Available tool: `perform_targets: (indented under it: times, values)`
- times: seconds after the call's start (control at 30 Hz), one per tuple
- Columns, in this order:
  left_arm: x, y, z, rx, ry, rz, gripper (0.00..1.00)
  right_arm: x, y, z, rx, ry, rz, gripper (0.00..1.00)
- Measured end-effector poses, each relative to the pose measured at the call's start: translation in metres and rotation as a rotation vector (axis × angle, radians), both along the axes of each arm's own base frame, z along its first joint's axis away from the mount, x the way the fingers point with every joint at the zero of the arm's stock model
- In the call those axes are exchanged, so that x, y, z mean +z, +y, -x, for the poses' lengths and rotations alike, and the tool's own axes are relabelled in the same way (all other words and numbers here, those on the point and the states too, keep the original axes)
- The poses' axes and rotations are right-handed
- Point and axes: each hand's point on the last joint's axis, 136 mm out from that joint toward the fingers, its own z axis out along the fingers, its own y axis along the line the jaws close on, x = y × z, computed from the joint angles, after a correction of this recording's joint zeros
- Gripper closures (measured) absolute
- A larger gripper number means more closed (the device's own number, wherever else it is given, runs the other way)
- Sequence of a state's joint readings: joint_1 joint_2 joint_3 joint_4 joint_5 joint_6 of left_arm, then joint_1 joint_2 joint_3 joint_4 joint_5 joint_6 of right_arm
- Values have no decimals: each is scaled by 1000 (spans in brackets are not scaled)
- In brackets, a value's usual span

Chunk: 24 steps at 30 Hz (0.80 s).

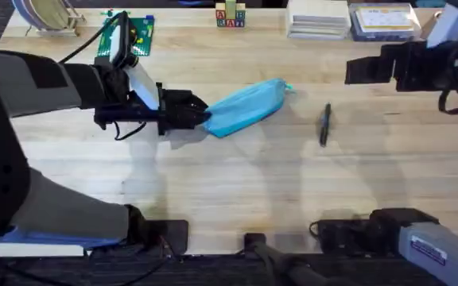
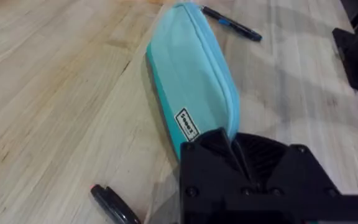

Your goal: Unzip the bag, pick up the pens from the table one at a time and place them inside, then zip the bag closed.

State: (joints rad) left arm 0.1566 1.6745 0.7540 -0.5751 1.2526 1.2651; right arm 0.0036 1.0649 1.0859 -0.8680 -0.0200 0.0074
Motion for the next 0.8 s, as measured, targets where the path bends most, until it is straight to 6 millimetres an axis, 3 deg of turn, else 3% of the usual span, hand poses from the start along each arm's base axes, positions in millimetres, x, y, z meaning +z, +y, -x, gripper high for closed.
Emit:
perform_targets:
  times: [0.43,0.67,0.8]
  values:
    - [0,0,0,0,0,0,957,0,0,-1,39,-6,28,4]
    - [0,0,0,0,0,0,957,3,27,1,346,-46,59,4]
    - [0,0,0,0,0,0,957,-5,39,-10,498,-52,79,4]
